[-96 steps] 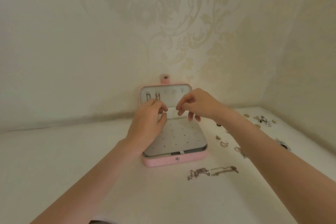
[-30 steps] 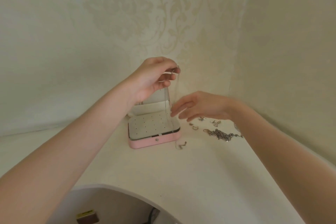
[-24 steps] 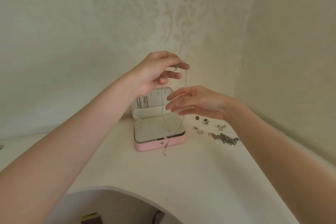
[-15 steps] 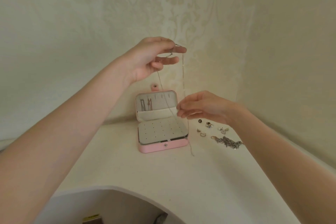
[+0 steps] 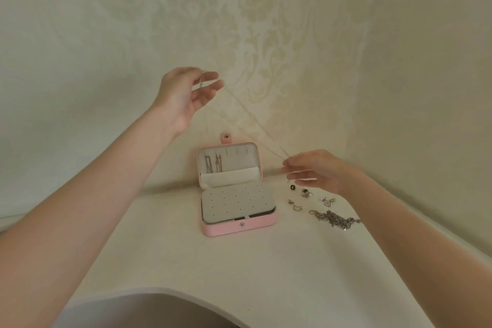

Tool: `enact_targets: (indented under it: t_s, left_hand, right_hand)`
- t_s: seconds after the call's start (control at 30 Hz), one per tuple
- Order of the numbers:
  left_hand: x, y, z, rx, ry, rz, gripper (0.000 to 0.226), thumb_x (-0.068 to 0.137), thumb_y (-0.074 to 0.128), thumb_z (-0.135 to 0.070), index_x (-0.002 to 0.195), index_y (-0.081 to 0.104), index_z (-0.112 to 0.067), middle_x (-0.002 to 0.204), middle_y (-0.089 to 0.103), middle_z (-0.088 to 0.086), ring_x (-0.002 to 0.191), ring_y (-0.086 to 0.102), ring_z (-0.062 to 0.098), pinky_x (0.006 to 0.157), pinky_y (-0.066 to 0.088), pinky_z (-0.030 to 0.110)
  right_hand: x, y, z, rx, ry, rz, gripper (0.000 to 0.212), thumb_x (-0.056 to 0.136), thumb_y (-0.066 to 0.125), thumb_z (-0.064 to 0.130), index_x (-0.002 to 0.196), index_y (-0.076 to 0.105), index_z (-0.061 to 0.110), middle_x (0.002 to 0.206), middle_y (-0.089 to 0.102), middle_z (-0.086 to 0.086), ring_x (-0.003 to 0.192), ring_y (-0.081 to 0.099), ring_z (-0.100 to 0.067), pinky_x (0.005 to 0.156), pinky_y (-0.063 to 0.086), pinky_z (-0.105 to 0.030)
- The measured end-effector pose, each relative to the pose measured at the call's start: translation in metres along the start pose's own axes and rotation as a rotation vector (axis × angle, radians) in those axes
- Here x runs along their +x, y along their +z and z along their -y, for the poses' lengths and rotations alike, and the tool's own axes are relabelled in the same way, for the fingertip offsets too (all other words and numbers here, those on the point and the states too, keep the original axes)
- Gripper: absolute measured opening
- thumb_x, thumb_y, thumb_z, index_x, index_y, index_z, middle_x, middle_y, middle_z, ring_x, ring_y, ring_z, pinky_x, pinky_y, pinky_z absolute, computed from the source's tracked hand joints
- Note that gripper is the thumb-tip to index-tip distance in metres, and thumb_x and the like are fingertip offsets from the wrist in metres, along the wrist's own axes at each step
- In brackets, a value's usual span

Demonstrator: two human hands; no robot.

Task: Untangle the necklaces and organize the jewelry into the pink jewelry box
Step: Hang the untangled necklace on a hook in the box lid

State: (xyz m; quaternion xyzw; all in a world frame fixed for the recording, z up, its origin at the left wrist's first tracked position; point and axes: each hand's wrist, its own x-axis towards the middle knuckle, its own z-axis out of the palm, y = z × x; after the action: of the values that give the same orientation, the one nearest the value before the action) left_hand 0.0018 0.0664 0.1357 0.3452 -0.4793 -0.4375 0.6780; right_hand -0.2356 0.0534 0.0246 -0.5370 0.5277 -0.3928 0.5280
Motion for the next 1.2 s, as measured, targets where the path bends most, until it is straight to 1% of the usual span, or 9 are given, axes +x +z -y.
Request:
enact_targets:
  t_s: [0.2,0.4,0.6,0.73,0.87,0.93,1.0,1.1,1.2]
  left_hand:
    - [0.005,-0.031,0.032,0.077,-0.121,-0.092,0.012,0.098,0.036,-0.003,0.090,0.043,-0.008,0.094,0.065,0.007,0.058,0.070,0.013,0.037,0.037,0.014]
    - [0.003,-0.066,0.089,0.071,-0.337,-0.142,0.007,0.096,0.039,0.000,0.099,0.046,0.001,0.092,0.062,0.015,0.075,0.066,0.020,0.058,0.057,0.022]
    - [0.000,-0.076,0.132,0.281,-0.346,-0.129,0.012,0.092,0.053,-0.002,0.082,0.054,-0.008,0.083,0.067,0.008,0.074,0.064,0.011,0.061,0.053,0.014]
    - [0.004,-0.074,0.144,0.267,-0.291,-0.125,0.012,0.091,0.054,-0.001,0.085,0.059,-0.010,0.079,0.068,0.007,0.060,0.066,0.004,0.055,0.051,0.011]
    - [0.013,-0.085,0.142,0.183,-0.264,-0.234,0.013,0.091,0.050,0.003,0.095,0.062,-0.002,0.080,0.066,0.009,0.070,0.063,0.011,0.057,0.053,0.011]
    - [0.020,-0.091,0.136,0.219,-0.201,-0.257,0.014,0.091,0.050,0.004,0.099,0.062,0.000,0.081,0.065,0.009,0.073,0.063,0.012,0.062,0.053,0.010]
    - [0.027,-0.090,0.126,0.302,-0.115,-0.211,0.014,0.091,0.050,0.003,0.099,0.062,0.000,0.080,0.066,0.008,0.069,0.064,0.009,0.064,0.053,0.010]
    - [0.036,-0.073,0.107,0.435,-0.013,-0.023,0.015,0.091,0.050,0.004,0.091,0.063,-0.003,0.075,0.067,0.005,0.059,0.064,0.001,0.063,0.053,0.012]
    - [0.041,-0.052,0.089,0.659,0.086,0.240,0.021,0.089,0.053,0.002,0.081,0.065,-0.014,0.071,0.071,-0.001,0.065,0.067,0.006,0.068,0.054,0.018]
  right_hand:
    - [0.015,0.009,0.023,0.393,-0.048,-0.261,0.020,0.089,0.046,0.000,0.074,0.059,0.003,0.066,0.056,-0.007,0.053,0.046,-0.013,0.052,0.042,-0.020]
    - [0.033,0.023,0.072,0.593,-0.256,-0.330,0.021,0.091,0.046,-0.002,0.073,0.056,0.004,0.064,0.051,-0.005,0.052,0.043,-0.009,0.045,0.037,-0.016]
    - [0.046,0.065,0.140,0.366,-0.471,-0.344,0.018,0.086,0.053,-0.004,0.070,0.056,0.005,0.063,0.056,-0.006,0.053,0.048,-0.011,0.047,0.042,-0.016]
    - [0.052,0.081,0.161,0.028,-0.585,-0.477,0.016,0.086,0.052,0.005,0.070,0.054,0.007,0.063,0.050,-0.006,0.053,0.041,-0.014,0.055,0.038,-0.025]
    - [0.062,0.080,0.141,-0.192,-0.573,-0.529,0.023,0.085,0.051,0.009,0.079,0.066,-0.007,0.049,0.041,0.000,0.040,0.038,-0.011,0.046,0.031,-0.023]
    - [0.067,0.072,0.121,-0.491,-0.405,-0.390,0.023,0.085,0.050,0.010,0.070,0.064,0.001,0.056,0.050,-0.003,0.046,0.042,-0.014,0.048,0.034,-0.023]
    - [0.069,0.067,0.102,-0.816,-0.179,-0.090,0.021,0.088,0.050,0.009,0.073,0.064,0.004,0.067,0.056,-0.006,0.053,0.050,-0.016,0.054,0.043,-0.024]
    - [0.069,0.070,0.075,-1.127,0.036,0.280,0.021,0.091,0.053,0.010,0.108,0.064,0.002,0.093,0.065,-0.008,0.081,0.063,-0.019,0.087,0.053,-0.031]
    - [0.076,0.075,0.064,-0.879,-0.119,0.343,0.037,0.087,0.065,0.024,0.122,0.059,0.012,0.117,0.062,-0.001,0.105,0.060,-0.013,0.093,0.048,-0.028]
